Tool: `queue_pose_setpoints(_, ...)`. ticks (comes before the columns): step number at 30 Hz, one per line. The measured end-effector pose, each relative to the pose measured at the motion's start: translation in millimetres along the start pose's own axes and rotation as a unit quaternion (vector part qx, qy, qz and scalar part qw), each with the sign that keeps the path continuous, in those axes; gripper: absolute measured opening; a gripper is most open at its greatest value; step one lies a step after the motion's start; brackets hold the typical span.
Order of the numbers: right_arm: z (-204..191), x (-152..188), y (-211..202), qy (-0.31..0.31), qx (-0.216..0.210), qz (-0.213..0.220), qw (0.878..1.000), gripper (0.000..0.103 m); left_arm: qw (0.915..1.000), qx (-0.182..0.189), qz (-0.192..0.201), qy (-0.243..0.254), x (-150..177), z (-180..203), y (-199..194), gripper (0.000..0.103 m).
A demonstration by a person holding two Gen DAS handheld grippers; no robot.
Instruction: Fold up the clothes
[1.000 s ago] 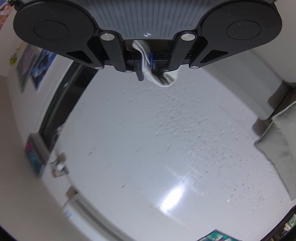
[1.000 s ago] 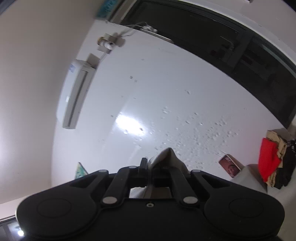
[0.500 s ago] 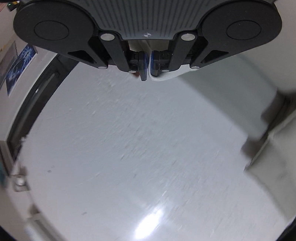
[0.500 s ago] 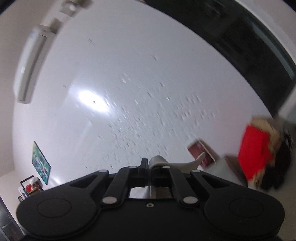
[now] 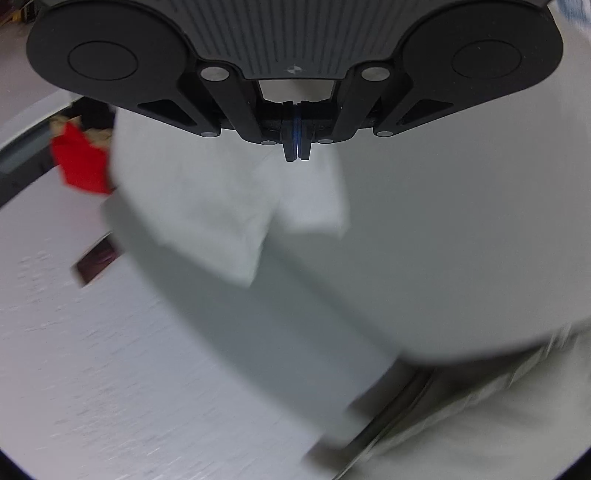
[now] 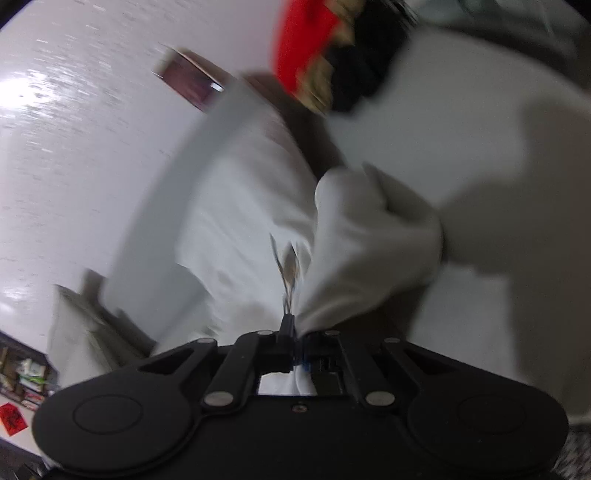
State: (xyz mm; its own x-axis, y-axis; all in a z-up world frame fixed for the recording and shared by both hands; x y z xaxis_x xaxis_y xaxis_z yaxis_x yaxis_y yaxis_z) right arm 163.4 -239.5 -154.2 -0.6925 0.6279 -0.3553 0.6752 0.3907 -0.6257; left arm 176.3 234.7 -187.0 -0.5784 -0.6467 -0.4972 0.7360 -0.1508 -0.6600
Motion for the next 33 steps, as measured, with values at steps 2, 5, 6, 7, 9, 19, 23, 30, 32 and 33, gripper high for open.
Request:
queue_pose_setpoints(2,20,9,10,0.006,0.028,-0.002,1.0,0.004,0.9992,-0.01,-0.035,-0.015,23,-17,20,0.0)
queue_pose_setpoints(5,39,6,13,0.008,0.047,-0.001,0.999,0.005,0.9978,-0.01,-0.059,-0.027,36,-26,41,0.011)
queue_pose_setpoints(6,42,5,12,0.008,0.046,-0.004,0.999,0.005,0.9978,-0.008,-0.06,-0.027,36,-26,46,0.023)
queue_pose_setpoints(7,44,4,12,0.008,0.041,-0.008,0.999,0.006,0.9979,-0.005,-0.06,-0.025,35,-23,50,0.032)
queue_pose_setpoints(9,48,3,14,0.008,0.025,-0.02,0.999,0.012,0.9979,0.0,-0.06,-0.024,31,-18,60,0.037)
queue_pose_setpoints(19,62,5,25,0.016,-0.041,-0.024,0.999,0.035,0.9935,0.027,-0.1,-0.048,18,1,134,0.037)
queue_pose_setpoints(23,62,3,26,0.023,-0.06,-0.018,0.998,0.034,0.9904,0.042,-0.125,-0.042,18,10,159,0.037)
queue_pose_setpoints(30,64,-1,29,0.035,-0.063,-0.016,0.997,0.034,0.9913,0.01,-0.128,-0.032,20,8,162,0.013)
queue_pose_setpoints(32,64,-1,30,0.033,-0.062,-0.015,0.997,0.034,0.9931,-0.007,-0.114,-0.024,19,9,154,0.01)
queue_pose_setpoints(33,64,-1,30,0.032,-0.06,-0.015,0.998,0.034,0.9939,-0.015,-0.108,-0.02,19,10,150,0.007)
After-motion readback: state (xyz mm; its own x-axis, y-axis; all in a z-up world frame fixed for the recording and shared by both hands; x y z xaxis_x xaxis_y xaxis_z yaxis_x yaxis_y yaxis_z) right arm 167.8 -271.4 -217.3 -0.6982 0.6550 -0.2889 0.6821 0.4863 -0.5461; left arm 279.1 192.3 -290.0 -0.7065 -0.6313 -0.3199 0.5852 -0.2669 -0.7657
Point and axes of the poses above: each gripper's, at about its wrist camera, not at the fingertips, and y roughly the way its jaws point, z to its right, x to its underside, the point moved 10 cm from there along y, roughly the way its jaws point, and after that the axes turned 1 degree about -x, right-handed, at the moved point
